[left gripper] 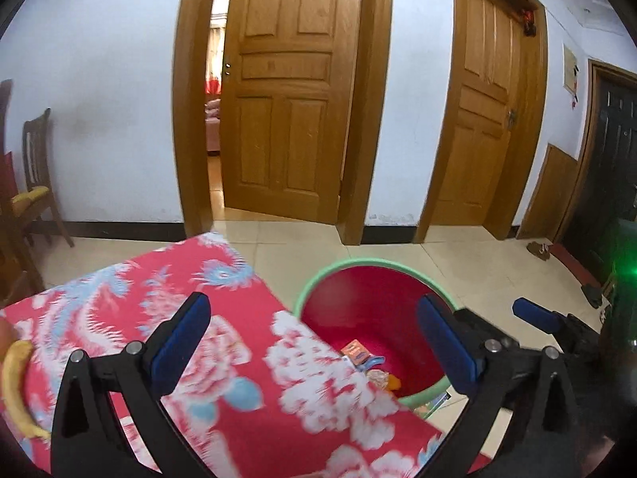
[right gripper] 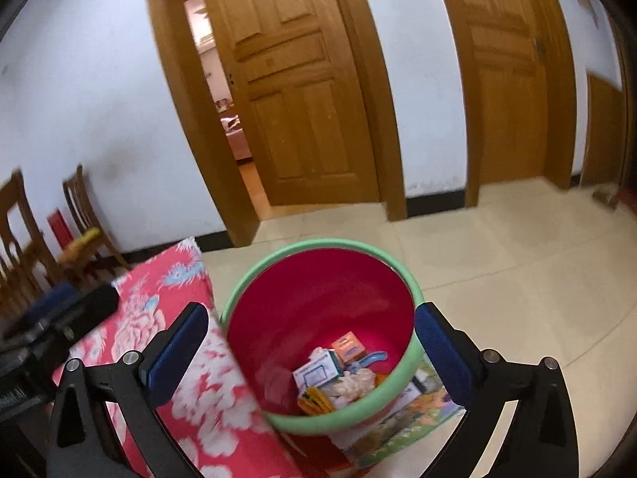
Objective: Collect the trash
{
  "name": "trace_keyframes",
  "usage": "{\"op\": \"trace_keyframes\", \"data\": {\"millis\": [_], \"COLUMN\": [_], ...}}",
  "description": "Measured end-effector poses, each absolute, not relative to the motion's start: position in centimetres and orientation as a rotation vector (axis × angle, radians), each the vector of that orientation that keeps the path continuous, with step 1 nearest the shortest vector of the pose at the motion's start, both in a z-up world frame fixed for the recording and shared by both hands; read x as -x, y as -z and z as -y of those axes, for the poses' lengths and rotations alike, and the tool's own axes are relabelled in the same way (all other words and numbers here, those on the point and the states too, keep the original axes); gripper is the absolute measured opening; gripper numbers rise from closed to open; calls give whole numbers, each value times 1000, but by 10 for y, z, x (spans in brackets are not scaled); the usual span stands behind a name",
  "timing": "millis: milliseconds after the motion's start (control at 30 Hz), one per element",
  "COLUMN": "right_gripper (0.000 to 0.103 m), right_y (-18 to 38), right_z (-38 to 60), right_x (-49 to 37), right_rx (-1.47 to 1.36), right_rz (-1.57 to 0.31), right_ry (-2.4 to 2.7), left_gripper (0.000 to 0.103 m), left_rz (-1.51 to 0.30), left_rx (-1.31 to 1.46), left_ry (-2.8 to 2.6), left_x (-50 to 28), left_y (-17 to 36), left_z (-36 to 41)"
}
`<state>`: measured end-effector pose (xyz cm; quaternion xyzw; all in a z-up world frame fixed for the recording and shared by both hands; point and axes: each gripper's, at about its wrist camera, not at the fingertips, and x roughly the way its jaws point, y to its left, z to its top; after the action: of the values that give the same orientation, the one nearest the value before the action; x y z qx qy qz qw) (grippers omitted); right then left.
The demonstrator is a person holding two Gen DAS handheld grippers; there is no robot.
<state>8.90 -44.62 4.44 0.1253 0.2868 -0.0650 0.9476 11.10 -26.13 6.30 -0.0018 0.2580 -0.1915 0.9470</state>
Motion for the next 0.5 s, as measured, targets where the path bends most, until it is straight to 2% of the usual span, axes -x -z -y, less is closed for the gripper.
{"op": "trace_keyframes", "data": {"millis": [300,500], "right_gripper": [103,103], "right_y": [-53,-22], "right_z": [364,326], "right_x": [-69,-78], "right_rx": [-142,-137], "right_rz": [-620,-715], "right_ry": [103,152], "left_gripper": [102,102], "left_rz": [-553,-633], "left_rx": [34,34], "left_ry": [349,288], "left_x": [-91,-99], "left_y": [-47,-14], "left_z": [195,154]}}
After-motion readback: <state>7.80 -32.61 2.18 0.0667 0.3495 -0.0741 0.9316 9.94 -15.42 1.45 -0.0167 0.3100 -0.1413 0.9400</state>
